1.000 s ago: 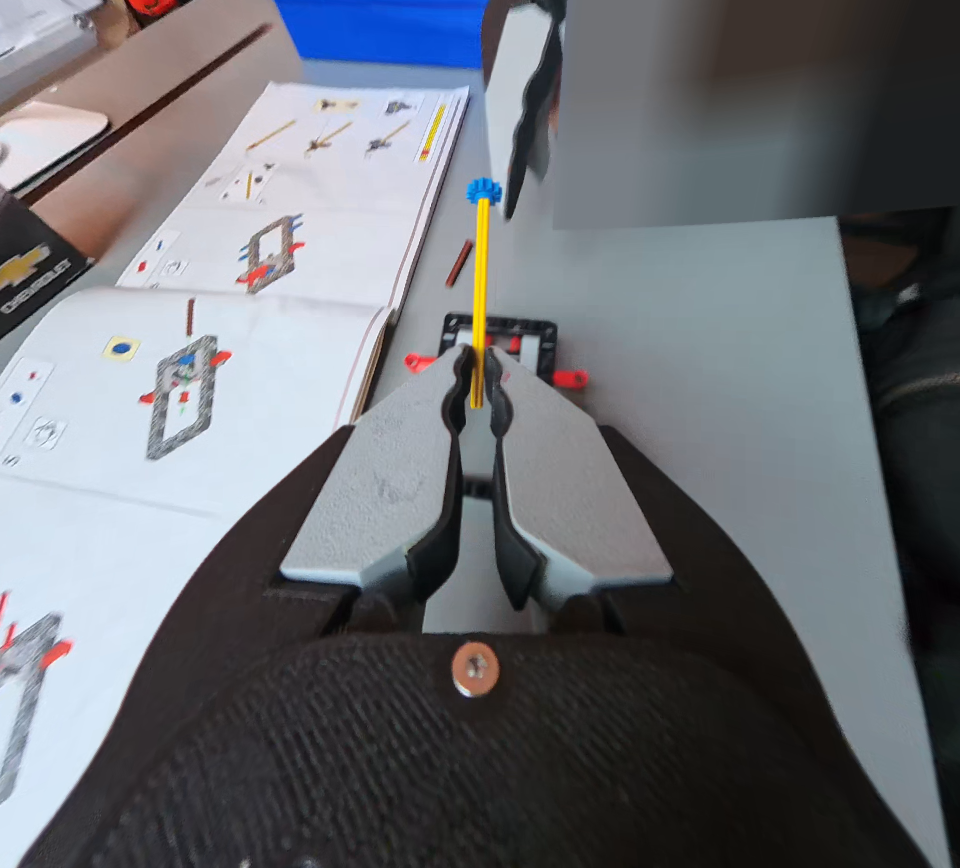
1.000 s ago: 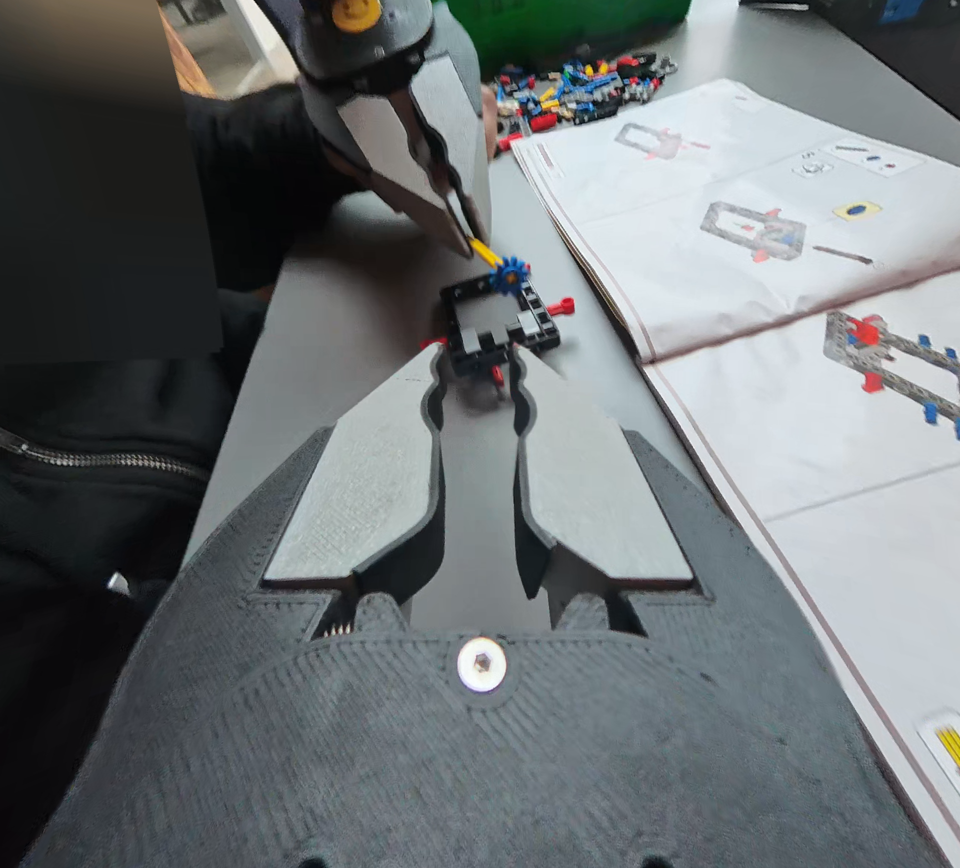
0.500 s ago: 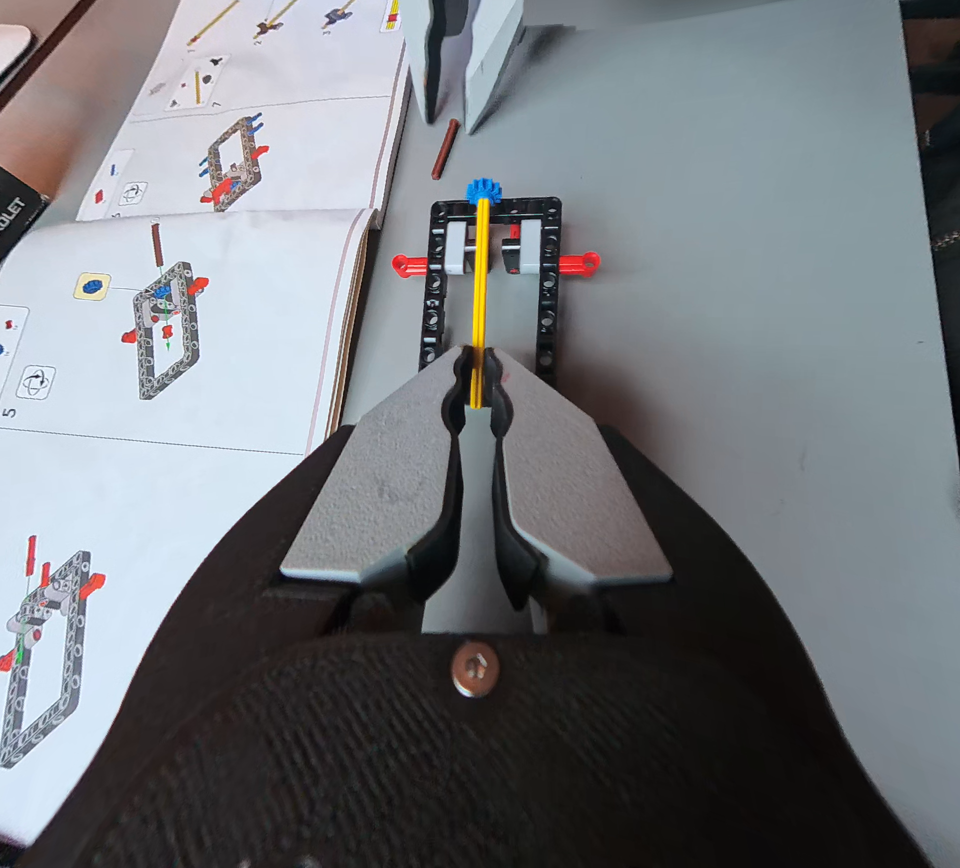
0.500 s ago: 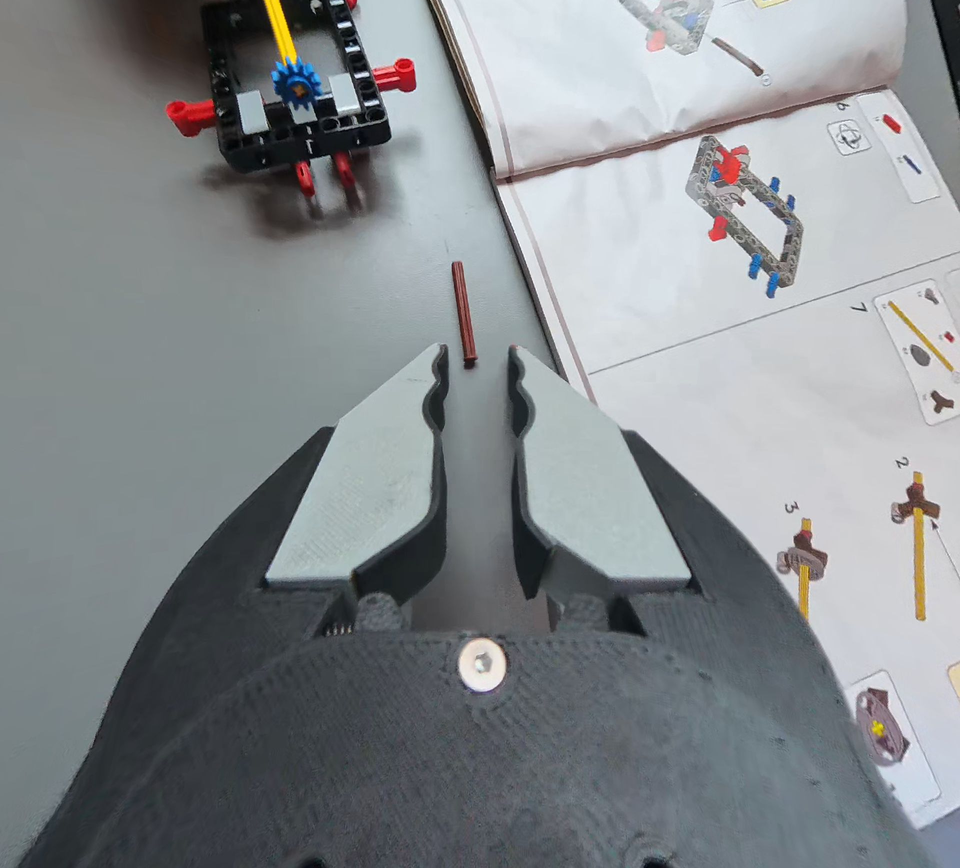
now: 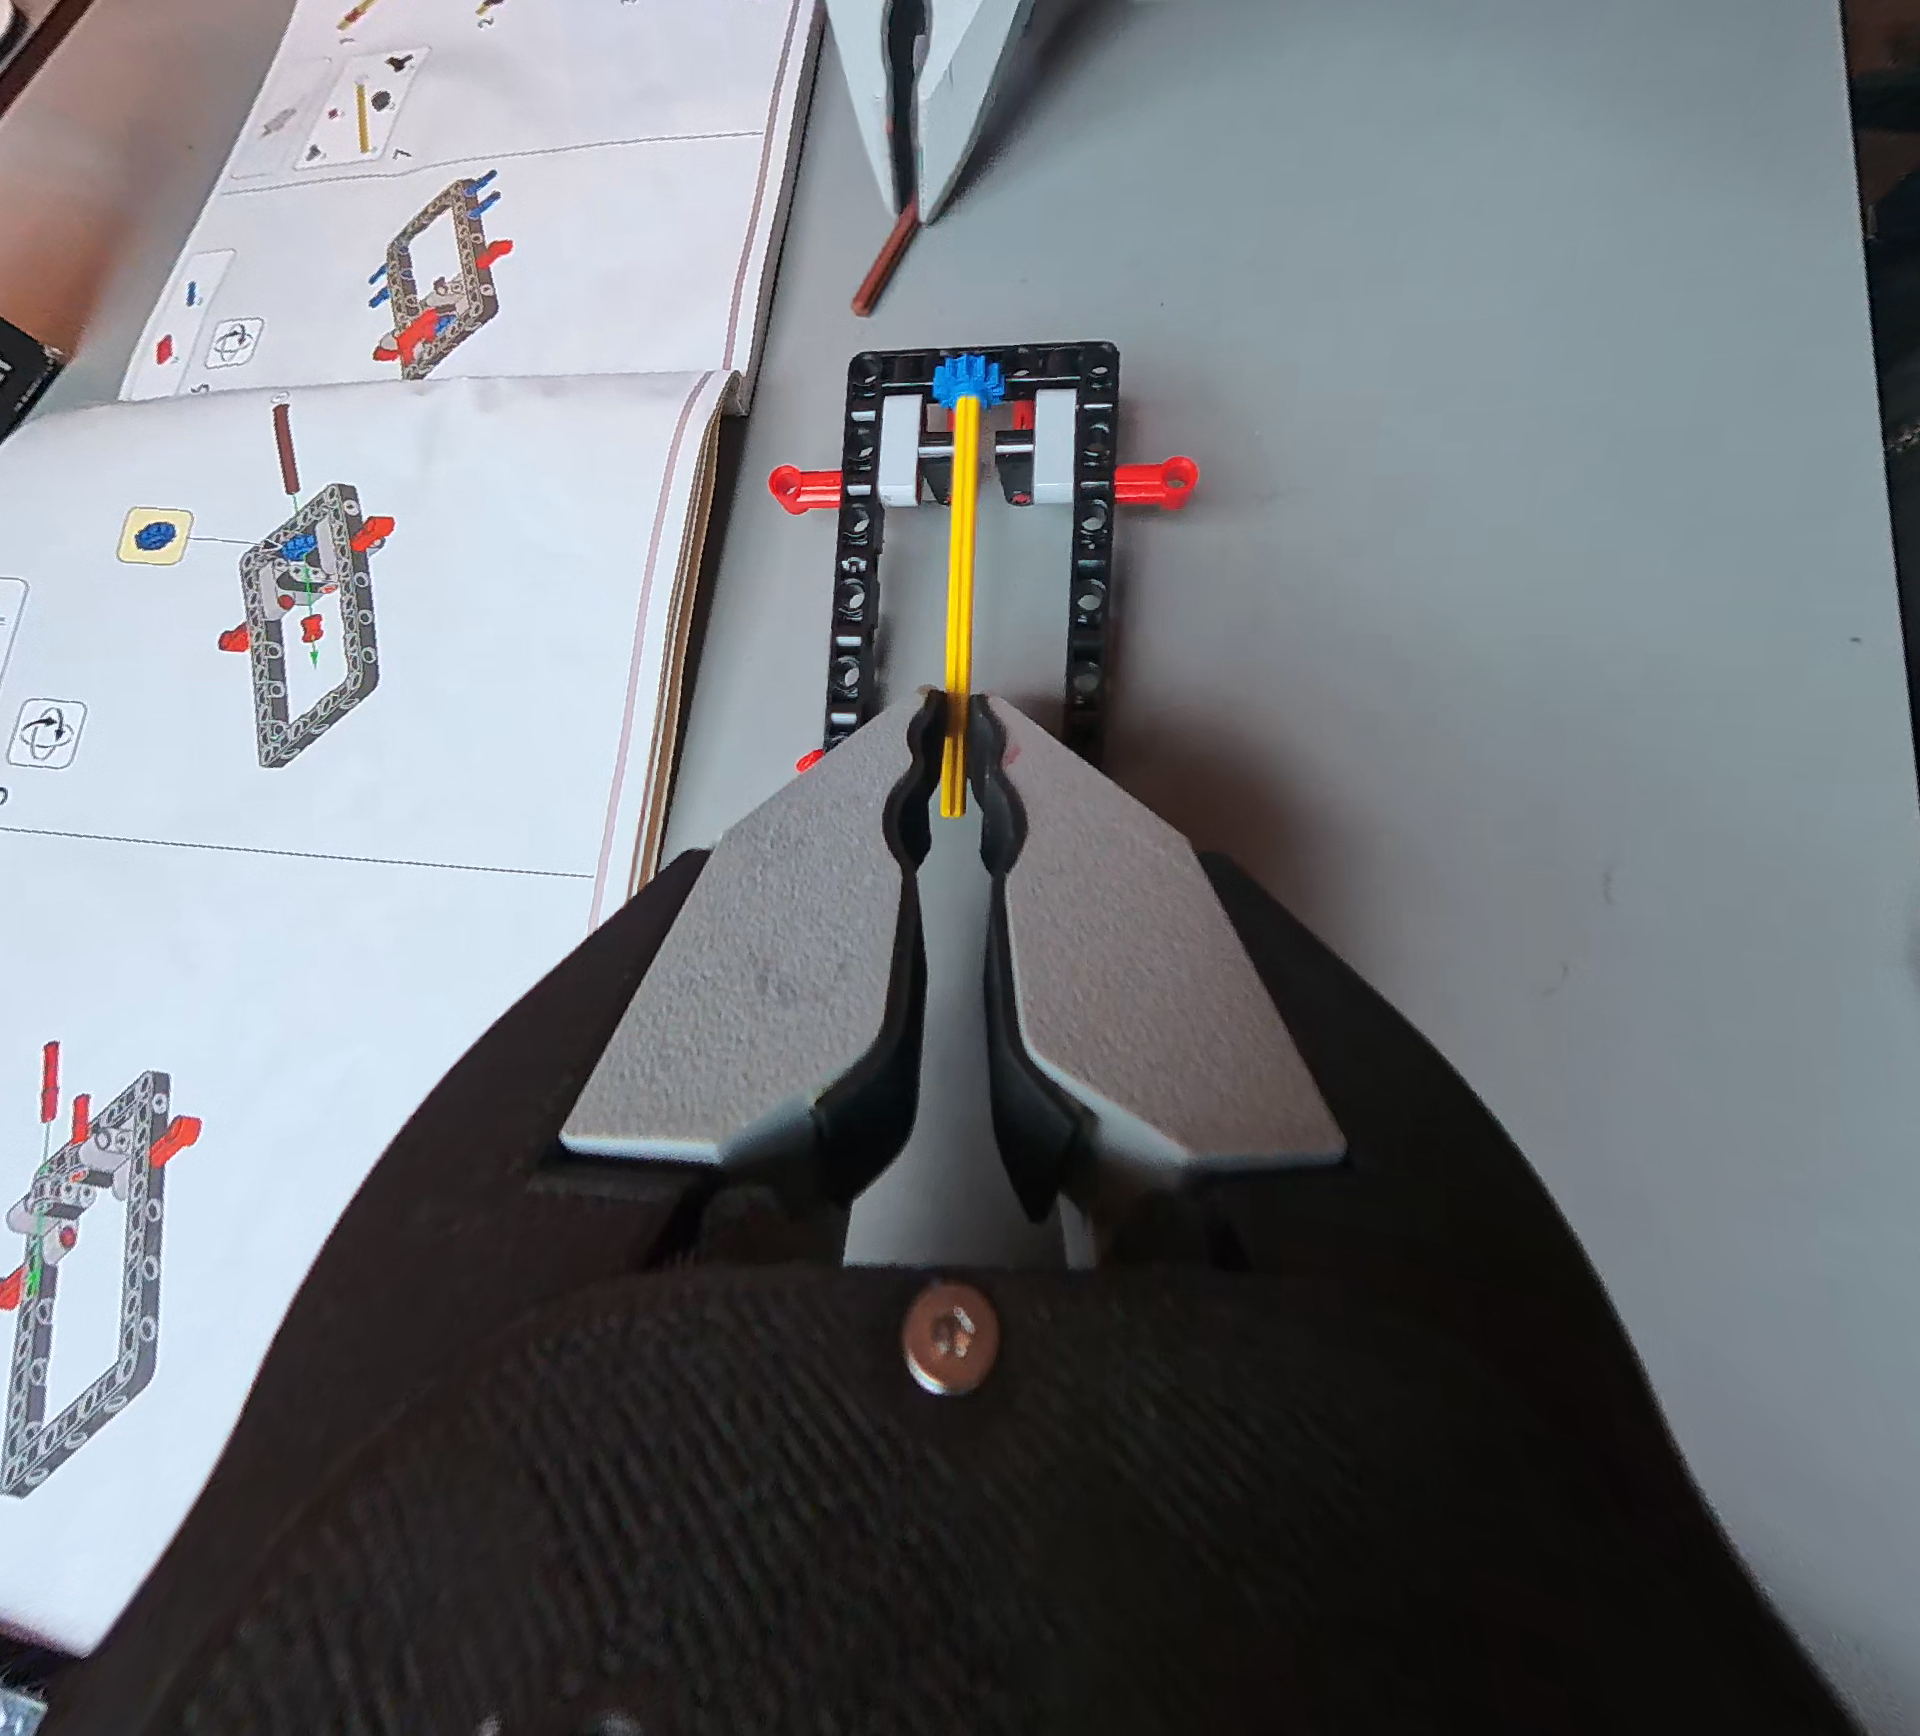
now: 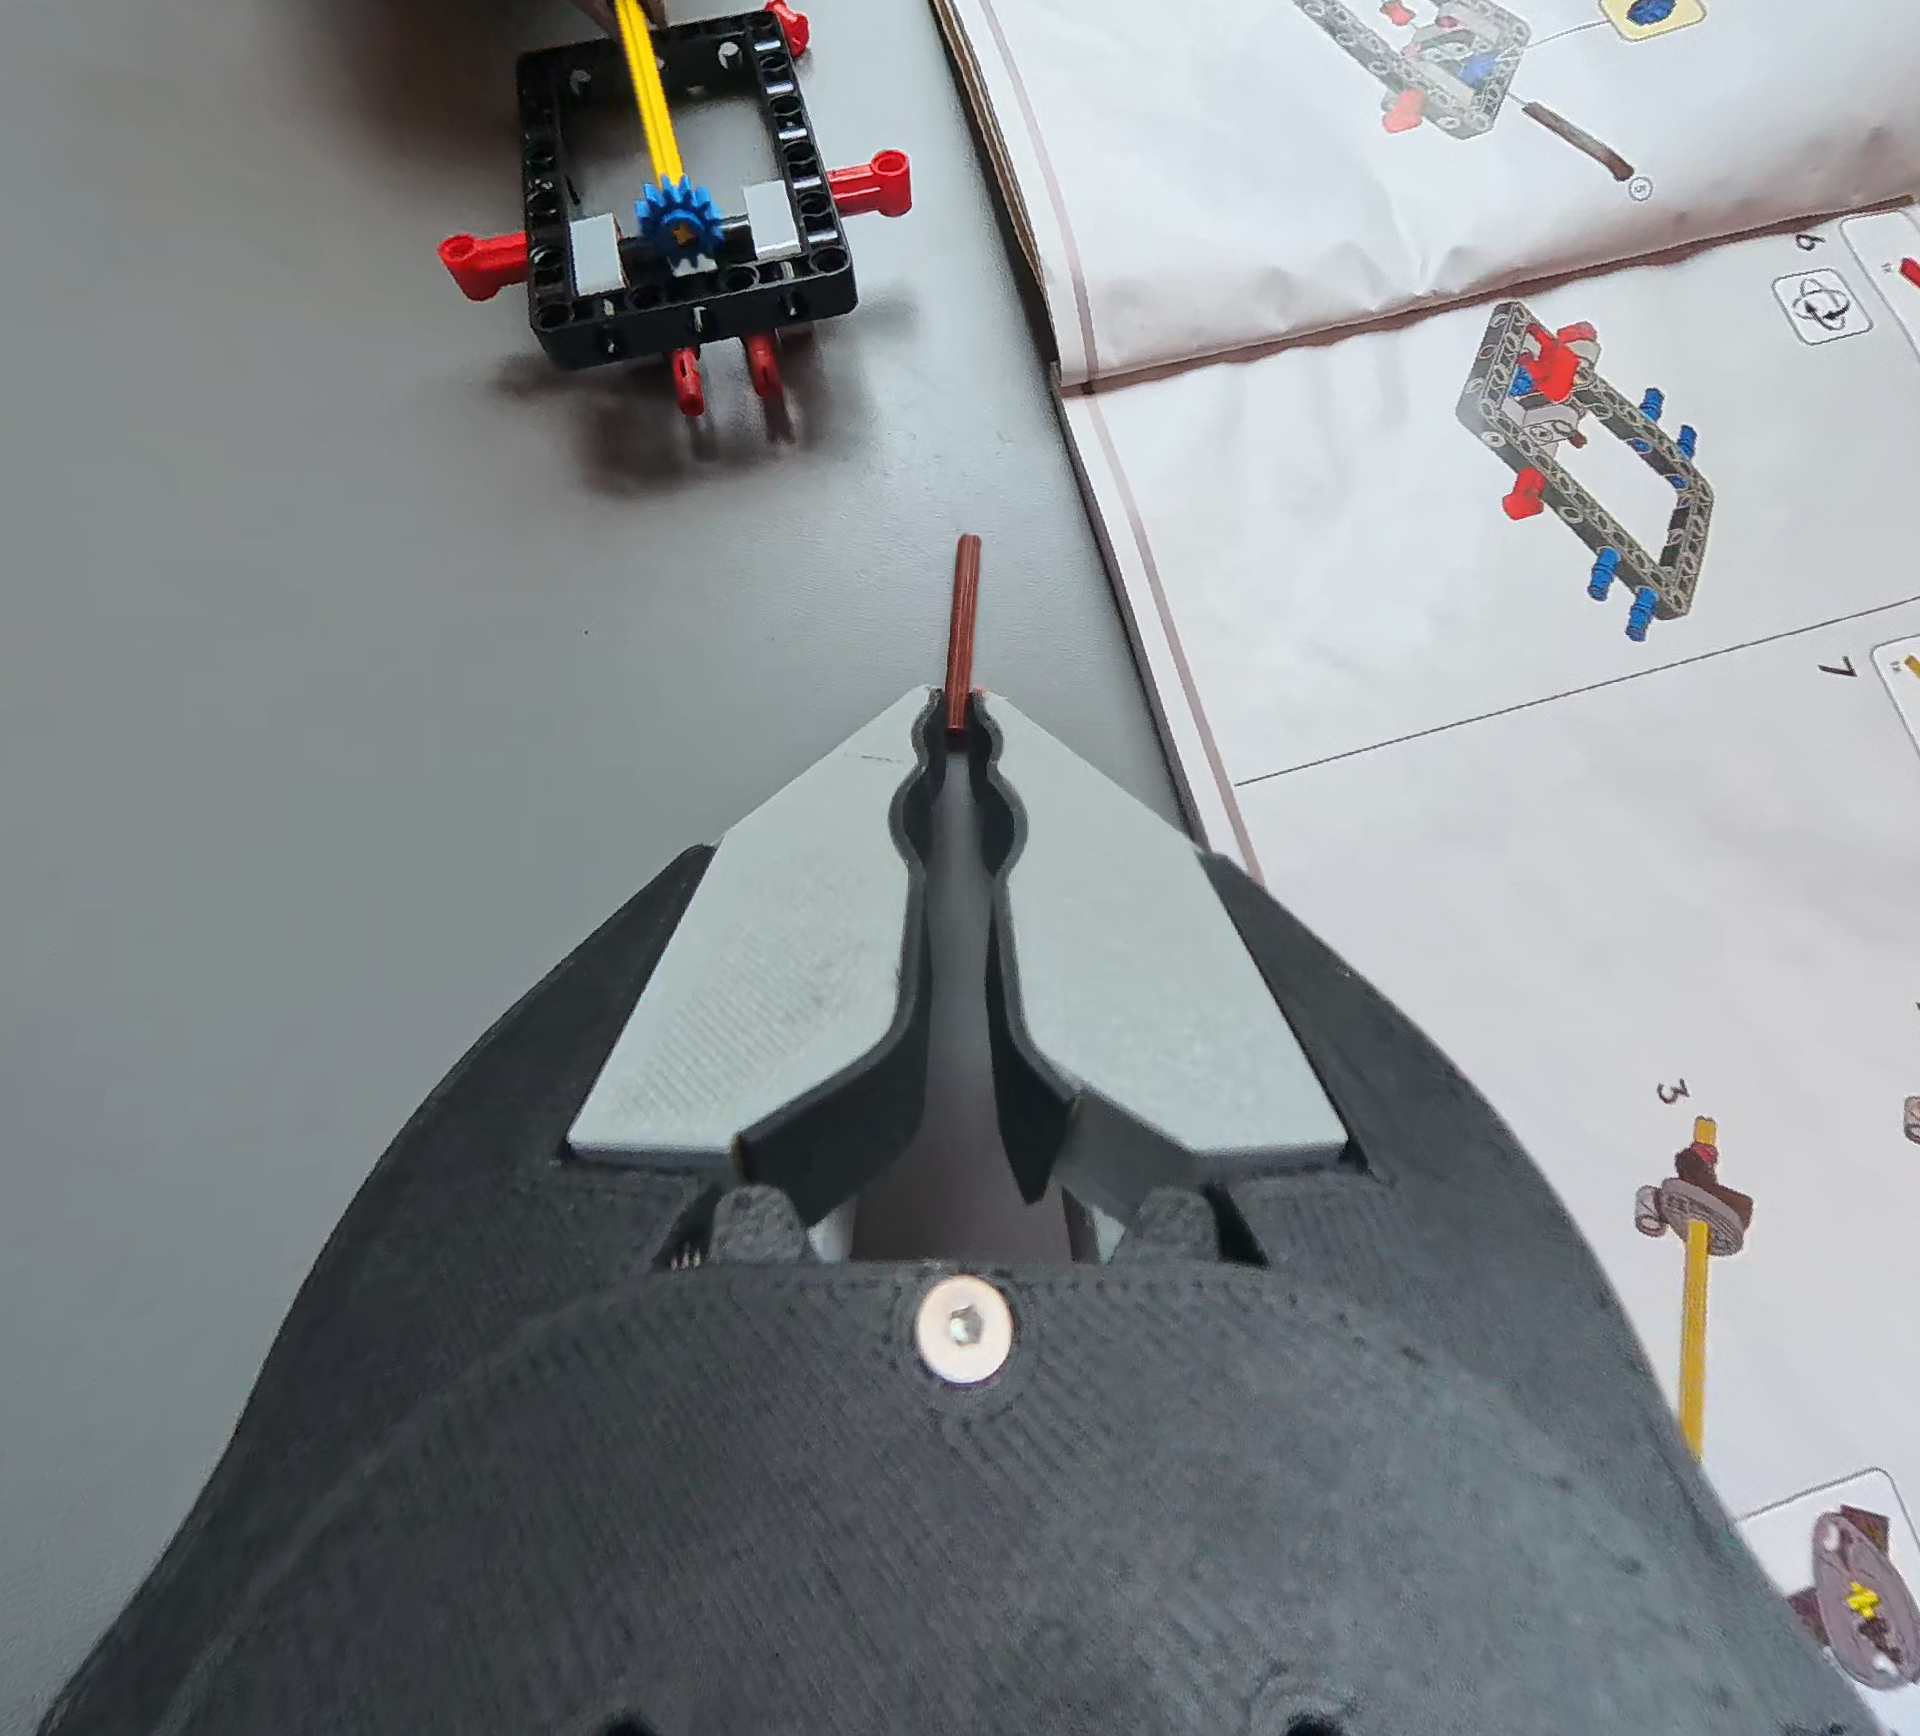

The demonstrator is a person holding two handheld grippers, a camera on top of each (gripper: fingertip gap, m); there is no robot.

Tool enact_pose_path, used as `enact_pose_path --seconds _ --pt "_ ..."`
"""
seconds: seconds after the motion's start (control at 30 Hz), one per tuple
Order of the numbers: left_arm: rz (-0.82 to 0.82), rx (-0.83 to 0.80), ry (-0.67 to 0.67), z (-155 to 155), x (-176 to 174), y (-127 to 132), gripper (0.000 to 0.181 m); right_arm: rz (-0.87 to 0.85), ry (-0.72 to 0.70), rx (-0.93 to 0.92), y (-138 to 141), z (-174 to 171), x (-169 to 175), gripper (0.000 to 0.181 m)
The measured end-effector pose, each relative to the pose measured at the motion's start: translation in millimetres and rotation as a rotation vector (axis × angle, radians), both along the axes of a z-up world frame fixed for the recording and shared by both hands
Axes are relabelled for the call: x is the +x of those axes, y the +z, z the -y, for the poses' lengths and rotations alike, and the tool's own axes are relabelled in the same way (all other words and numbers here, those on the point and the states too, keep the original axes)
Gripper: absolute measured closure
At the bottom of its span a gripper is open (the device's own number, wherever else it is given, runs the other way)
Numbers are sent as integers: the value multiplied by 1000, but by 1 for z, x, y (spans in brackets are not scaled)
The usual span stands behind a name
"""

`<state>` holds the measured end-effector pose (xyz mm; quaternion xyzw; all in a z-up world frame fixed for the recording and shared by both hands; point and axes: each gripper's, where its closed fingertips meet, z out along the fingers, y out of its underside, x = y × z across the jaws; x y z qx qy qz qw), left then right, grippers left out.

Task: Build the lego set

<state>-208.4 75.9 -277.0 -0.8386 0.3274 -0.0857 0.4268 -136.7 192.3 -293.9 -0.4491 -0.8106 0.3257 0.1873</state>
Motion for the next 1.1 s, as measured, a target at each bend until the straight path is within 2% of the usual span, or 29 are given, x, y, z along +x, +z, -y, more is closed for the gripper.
enact_pose_path --seconds 0.47,1.1 --pt "-25 -28 -4 1 0 -6 179 -56 130 -103 23 42 7 181" --pt "-16 -8 -2 1 0 -3 179 23 150 -66 29 49 -1 181"
